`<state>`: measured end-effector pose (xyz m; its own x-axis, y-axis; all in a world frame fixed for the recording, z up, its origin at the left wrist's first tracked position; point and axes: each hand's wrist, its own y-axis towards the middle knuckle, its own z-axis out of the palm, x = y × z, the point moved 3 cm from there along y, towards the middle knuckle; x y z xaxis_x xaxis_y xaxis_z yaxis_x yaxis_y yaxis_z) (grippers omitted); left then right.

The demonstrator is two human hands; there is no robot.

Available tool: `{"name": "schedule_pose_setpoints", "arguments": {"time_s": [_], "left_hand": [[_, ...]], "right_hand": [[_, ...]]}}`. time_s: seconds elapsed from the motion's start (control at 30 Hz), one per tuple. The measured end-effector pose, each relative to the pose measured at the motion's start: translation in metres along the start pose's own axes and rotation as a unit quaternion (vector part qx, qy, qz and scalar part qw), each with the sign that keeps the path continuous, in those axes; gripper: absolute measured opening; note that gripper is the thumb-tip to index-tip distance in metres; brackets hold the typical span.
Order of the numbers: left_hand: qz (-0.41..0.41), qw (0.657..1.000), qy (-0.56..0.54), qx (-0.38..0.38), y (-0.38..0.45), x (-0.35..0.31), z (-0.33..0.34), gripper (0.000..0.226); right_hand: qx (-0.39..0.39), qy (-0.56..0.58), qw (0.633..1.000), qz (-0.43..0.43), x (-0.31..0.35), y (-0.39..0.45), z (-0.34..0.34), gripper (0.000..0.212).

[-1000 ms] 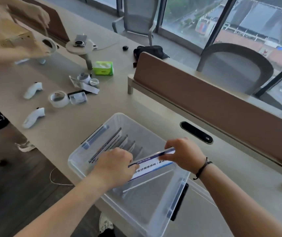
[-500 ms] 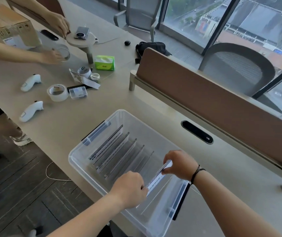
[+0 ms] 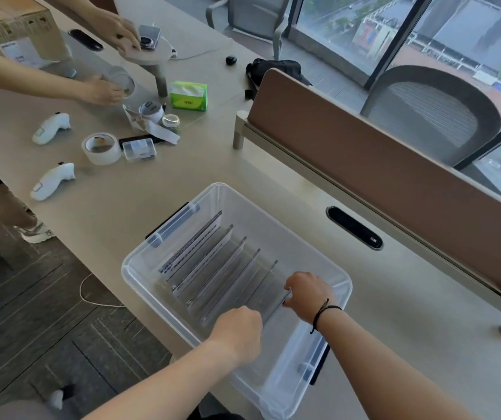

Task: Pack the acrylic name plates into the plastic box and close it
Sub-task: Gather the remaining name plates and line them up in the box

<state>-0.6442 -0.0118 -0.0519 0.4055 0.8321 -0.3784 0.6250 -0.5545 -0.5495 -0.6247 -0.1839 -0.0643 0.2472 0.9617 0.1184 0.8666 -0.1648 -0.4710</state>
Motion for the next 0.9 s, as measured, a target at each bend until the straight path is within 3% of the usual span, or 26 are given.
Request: {"name": "schedule_pose_setpoints", "arguments": {"time_s": [0.33,0.57,0.9], "left_hand": [[-0.024,0.999,0.02,0.021,0.004,0.005,0.007,0.033],[-0.027,0.999,0.012,0.028,0.008,0.013,0.005,0.018],[-0.019,0.998,0.031,0.048,0.007,0.009,0.004,0.022]], "right_hand": [[0.025,0.043,0.998,-0.031,0.009,0.008,0.007,0.044],[0.016,0.046,0.997,-0.059,0.012,0.003,0.008,0.042],[-0.016,0.079,0.996,-0.047,0.005,-0.013,0.004,0.047]]}}
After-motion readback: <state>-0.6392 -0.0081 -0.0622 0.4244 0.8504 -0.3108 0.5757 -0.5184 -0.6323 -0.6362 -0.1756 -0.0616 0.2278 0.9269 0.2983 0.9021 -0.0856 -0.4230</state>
